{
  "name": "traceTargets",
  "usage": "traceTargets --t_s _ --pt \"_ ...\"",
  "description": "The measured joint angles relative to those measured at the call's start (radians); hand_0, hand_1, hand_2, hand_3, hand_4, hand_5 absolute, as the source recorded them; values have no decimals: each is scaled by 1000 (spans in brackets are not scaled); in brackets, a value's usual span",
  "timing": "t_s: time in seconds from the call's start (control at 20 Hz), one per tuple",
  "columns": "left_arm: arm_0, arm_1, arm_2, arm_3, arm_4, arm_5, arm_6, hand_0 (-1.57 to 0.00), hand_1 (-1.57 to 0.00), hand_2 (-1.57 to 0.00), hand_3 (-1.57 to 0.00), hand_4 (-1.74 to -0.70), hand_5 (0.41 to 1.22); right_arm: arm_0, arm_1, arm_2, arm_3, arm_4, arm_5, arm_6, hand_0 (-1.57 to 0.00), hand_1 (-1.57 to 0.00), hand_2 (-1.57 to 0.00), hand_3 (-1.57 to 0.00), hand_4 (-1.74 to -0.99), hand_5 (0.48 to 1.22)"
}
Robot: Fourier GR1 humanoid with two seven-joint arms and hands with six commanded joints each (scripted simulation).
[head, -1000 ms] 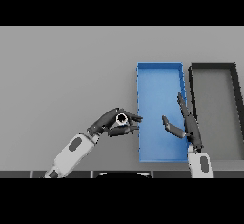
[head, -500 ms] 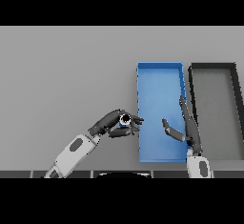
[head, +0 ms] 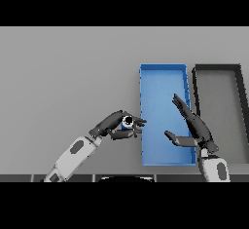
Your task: Pick up the blue pipe and place it into the blue bin.
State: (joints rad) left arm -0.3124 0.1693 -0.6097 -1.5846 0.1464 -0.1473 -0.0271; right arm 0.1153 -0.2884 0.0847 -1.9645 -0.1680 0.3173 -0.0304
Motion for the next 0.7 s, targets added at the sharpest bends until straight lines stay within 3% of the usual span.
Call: traceTargets --t_s 0.15,0.4,0.7 --pt "8 -1 -4 4 7 -9 4 -1571 -1571 -1571 -1439 -1731 1221 -69 -69 42 -89 -45 48 101 1 1 1 1 -1297 523" --pt "-4 -11 -10 19 -15 0 8 -1571 -1571 -1571 -1435 -1732 1221 -243 -100 123 -120 -108 95 246 1 1 1 1 -1297 526" --pt "-11 -18 -4 32 -1 -16 -10 -1571 -1571 -1571 -1452 -1729 1221 -413 -72 220 -70 -107 151 325 1 1 1 1 -1270 530"
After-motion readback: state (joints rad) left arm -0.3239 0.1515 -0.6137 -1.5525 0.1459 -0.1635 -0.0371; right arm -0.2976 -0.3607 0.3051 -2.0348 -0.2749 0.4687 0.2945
